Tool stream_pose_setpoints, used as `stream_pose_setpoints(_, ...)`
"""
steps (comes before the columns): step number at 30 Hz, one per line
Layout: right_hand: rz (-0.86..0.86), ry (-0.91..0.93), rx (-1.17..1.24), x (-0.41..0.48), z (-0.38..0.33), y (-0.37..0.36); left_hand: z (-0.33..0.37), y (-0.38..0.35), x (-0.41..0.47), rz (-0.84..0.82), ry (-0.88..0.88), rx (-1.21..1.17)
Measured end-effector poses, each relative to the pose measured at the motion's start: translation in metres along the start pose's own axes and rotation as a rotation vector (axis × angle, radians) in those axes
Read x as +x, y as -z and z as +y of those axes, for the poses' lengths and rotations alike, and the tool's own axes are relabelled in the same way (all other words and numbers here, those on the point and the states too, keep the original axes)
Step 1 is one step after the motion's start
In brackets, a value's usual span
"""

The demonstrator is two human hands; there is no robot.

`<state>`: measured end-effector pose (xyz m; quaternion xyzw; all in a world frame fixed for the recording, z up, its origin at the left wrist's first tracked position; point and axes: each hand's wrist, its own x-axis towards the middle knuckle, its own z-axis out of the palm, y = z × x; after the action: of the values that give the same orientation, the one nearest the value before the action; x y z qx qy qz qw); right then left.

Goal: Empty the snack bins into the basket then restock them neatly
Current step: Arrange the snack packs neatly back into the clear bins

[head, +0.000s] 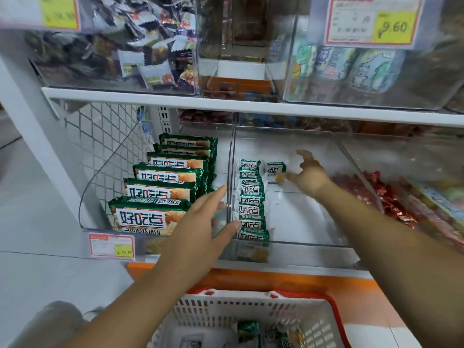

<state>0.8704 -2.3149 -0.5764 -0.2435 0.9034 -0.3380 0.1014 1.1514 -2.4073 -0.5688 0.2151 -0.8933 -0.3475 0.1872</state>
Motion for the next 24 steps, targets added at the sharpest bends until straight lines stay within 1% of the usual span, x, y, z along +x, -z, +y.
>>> stream_pose_setpoints(4,0.217,0.264,0.286,-0.082,-0.011,0.016,-0.001,-0.005,-0.030,0.189,-0.128,0.126)
stream_pose_setpoints(6,0.288,0.353,0.418,-0.129,-0.009,0.012,-0.007,-0.011,-0.047,0.209,-0.182,0.123)
stream_pose_setpoints(8,0.297,0.418,0.432,-0.167,0.002,-0.003,-0.022,-0.028,-0.070,0.113,-0.182,0.137)
stream_pose_setpoints(10,0.361,0.530,0.284,-0.200,0.015,-0.016,-0.041,-0.051,-0.098,0.006,-0.161,0.164)
stream_pose_setpoints(11,0.413,0.570,0.217,-0.212,0.022,-0.022,-0.051,-0.064,-0.111,-0.052,-0.115,0.153)
stream_pose_setpoints(12,0.458,0.569,0.192,-0.221,0.032,-0.029,-0.060,-0.078,-0.123,-0.109,-0.057,0.134)
stream_pose_setpoints(13,0.474,0.517,0.213,-0.231,0.041,-0.038,-0.070,-0.091,-0.133,-0.171,0.008,0.117)
stream_pose_setpoints(14,0.452,0.431,0.254,-0.239,0.053,-0.050,-0.081,-0.105,-0.142,-0.242,0.075,0.105)
stream_pose_setpoints(15,0.378,0.324,0.303,-0.247,0.065,-0.064,-0.092,-0.119,-0.150,-0.322,0.147,0.101)
stream_pose_setpoints(16,0.250,0.203,0.329,-0.252,0.079,-0.080,-0.104,-0.131,-0.159,-0.404,0.204,0.095)
stream_pose_setpoints(17,0.081,0.091,0.306,-0.258,0.097,-0.099,-0.112,-0.141,-0.166,-0.468,0.250,0.086)
stream_pose_setpoints(19,-0.271,-0.061,0.127,-0.264,0.140,-0.136,-0.129,-0.155,-0.179,-0.548,0.350,0.044)
stream_pose_setpoints(20,-0.397,-0.121,0.021,-0.264,0.161,-0.152,-0.139,-0.162,-0.184,-0.571,0.388,0.032)
stream_pose_setpoints(21,-0.479,-0.164,-0.073,-0.264,0.182,-0.165,-0.148,-0.168,-0.187,-0.590,0.417,0.034)
stream_pose_setpoints(22,-0.522,-0.187,-0.158,-0.264,0.197,-0.175,-0.159,-0.173,-0.191,-0.610,0.459,0.025)
stream_pose_setpoints(24,-0.580,-0.171,-0.283,-0.264,0.212,-0.188,-0.176,-0.182,-0.193,-0.652,0.512,0.015)
